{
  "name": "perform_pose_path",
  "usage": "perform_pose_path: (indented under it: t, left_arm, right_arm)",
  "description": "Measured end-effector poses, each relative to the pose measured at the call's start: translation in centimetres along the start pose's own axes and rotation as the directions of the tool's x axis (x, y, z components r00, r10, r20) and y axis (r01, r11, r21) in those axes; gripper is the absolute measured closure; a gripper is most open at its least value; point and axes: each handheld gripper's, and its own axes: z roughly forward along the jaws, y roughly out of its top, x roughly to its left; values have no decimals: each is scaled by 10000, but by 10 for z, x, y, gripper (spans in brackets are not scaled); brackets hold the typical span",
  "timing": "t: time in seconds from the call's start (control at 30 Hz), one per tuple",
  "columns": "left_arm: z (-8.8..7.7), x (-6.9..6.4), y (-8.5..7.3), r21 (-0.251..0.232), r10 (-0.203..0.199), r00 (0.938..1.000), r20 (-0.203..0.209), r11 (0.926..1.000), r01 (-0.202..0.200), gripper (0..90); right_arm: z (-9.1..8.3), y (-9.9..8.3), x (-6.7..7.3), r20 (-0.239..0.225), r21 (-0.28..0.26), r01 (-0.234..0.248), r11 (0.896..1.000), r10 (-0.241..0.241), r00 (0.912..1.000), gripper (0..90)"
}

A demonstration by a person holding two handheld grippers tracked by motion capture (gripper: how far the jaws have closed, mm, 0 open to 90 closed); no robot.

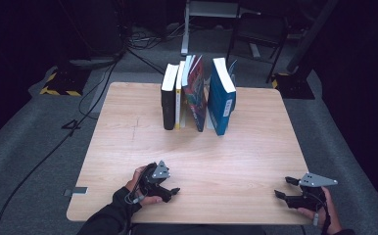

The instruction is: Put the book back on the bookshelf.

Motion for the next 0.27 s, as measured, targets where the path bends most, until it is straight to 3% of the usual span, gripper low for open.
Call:
perform_pose_path:
  t: [0.27]
  left_arm:
    - [0,1,0,-5,17,10000,16,10000,-17,167]
  right_arm:
    - [0,0,0,0,-15,5,10000,-5,10000,254]
